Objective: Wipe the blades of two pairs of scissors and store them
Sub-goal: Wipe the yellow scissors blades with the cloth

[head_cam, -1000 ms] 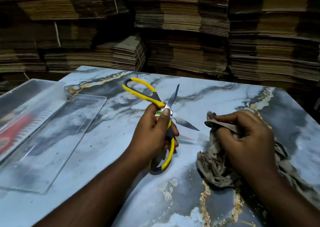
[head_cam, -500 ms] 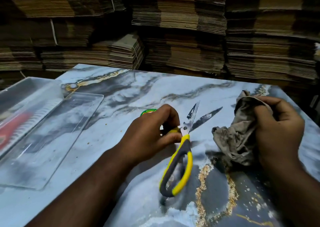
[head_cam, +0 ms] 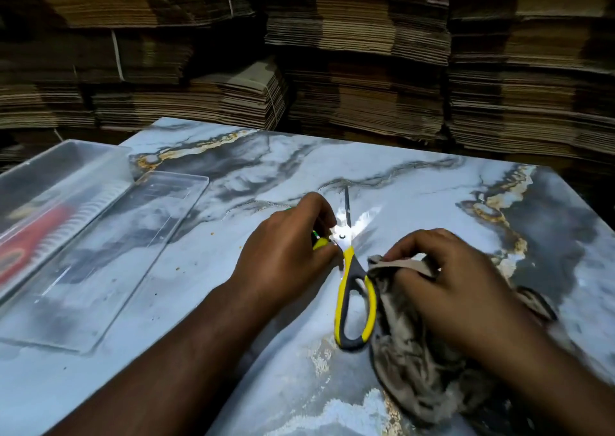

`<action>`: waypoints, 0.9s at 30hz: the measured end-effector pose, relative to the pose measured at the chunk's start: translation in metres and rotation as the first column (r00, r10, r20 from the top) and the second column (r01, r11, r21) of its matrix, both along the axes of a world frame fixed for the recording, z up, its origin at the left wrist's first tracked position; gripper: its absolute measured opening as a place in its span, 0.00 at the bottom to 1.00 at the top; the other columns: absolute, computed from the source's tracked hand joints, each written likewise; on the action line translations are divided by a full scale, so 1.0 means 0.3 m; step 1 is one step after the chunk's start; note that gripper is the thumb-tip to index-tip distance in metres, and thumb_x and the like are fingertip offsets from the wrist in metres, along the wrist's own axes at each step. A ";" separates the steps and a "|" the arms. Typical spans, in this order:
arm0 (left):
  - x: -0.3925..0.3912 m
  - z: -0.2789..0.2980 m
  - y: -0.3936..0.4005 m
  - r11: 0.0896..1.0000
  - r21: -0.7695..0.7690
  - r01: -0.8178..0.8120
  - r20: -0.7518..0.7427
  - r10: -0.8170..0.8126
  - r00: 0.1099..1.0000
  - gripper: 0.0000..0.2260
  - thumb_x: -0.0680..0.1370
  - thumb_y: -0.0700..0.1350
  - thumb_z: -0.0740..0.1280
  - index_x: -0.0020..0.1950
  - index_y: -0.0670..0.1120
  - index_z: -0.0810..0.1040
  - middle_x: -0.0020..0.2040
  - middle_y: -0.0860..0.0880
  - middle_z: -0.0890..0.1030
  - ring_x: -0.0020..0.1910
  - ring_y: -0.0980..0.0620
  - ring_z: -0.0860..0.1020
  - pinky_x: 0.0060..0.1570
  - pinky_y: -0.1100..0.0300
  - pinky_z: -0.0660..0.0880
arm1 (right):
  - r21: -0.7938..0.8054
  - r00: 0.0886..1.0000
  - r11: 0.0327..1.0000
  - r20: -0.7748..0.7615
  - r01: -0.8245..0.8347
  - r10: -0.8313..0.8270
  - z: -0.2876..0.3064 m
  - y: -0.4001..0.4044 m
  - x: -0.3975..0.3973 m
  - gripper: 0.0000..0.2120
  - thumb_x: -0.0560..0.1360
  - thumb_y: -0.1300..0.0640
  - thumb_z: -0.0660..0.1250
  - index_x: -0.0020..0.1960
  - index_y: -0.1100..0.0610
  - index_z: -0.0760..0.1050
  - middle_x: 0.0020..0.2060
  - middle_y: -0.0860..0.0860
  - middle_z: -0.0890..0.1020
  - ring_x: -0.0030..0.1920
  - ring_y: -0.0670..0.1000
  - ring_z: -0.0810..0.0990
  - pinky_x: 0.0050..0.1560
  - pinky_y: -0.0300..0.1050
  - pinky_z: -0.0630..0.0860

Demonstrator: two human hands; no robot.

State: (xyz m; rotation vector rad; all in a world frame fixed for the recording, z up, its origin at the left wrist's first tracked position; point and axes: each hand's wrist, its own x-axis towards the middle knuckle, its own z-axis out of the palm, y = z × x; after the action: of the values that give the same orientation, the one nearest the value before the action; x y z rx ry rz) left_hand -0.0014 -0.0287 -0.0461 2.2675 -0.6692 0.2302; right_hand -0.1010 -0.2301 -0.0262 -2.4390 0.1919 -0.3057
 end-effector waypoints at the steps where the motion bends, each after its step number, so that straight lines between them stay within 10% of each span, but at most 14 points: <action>1: -0.002 -0.002 0.000 0.999 -0.037 -0.032 -0.009 0.032 0.999 0.12 0.73 0.48 0.74 0.51 0.56 0.73 0.39 0.59 0.78 0.41 0.54 0.75 0.39 0.53 0.73 | -0.005 0.999 1.000 -0.041 -0.018 0.018 -0.010 0.017 0.001 0.03 0.76 0.50 0.69 0.46 0.42 0.81 0.44 0.41 0.81 0.44 0.39 0.78 0.40 0.41 0.71; 6: 0.006 -0.022 -0.009 0.988 -0.145 -0.054 -0.118 0.037 0.992 0.13 0.72 0.45 0.75 0.49 0.55 0.74 0.42 0.56 0.82 0.41 0.56 0.78 0.40 0.54 0.75 | 0.400 0.980 0.915 -0.159 -0.050 0.123 0.009 0.027 0.009 0.05 0.79 0.56 0.72 0.44 0.50 0.83 0.40 0.48 0.87 0.43 0.48 0.85 0.48 0.45 0.77; 19: 0.041 -0.036 -0.012 0.990 -0.142 0.020 -0.154 -0.042 0.987 0.16 0.70 0.51 0.82 0.49 0.55 0.77 0.46 0.56 0.79 0.45 0.56 0.78 0.41 0.59 0.73 | 0.763 0.967 0.646 -0.144 -0.025 0.208 0.028 0.043 -0.003 0.06 0.77 0.63 0.74 0.42 0.57 0.81 0.35 0.53 0.83 0.35 0.48 0.79 0.37 0.38 0.75; 27: 0.083 -0.022 0.049 0.925 -0.167 -0.341 -0.038 0.340 0.940 0.17 0.70 0.59 0.80 0.42 0.54 0.75 0.41 0.55 0.76 0.44 0.51 0.76 0.40 0.53 0.69 | 0.773 0.971 0.629 -0.086 -0.076 0.223 0.046 0.001 -0.007 0.11 0.77 0.65 0.71 0.39 0.52 0.83 0.37 0.53 0.84 0.36 0.47 0.81 0.37 0.36 0.77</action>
State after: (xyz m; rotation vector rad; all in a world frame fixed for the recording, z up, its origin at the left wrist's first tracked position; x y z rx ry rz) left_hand 0.0236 -0.0141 -0.0527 2.2034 -0.2333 0.4287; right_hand -0.1031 -0.2298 -0.0124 -1.5947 0.1486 0.0770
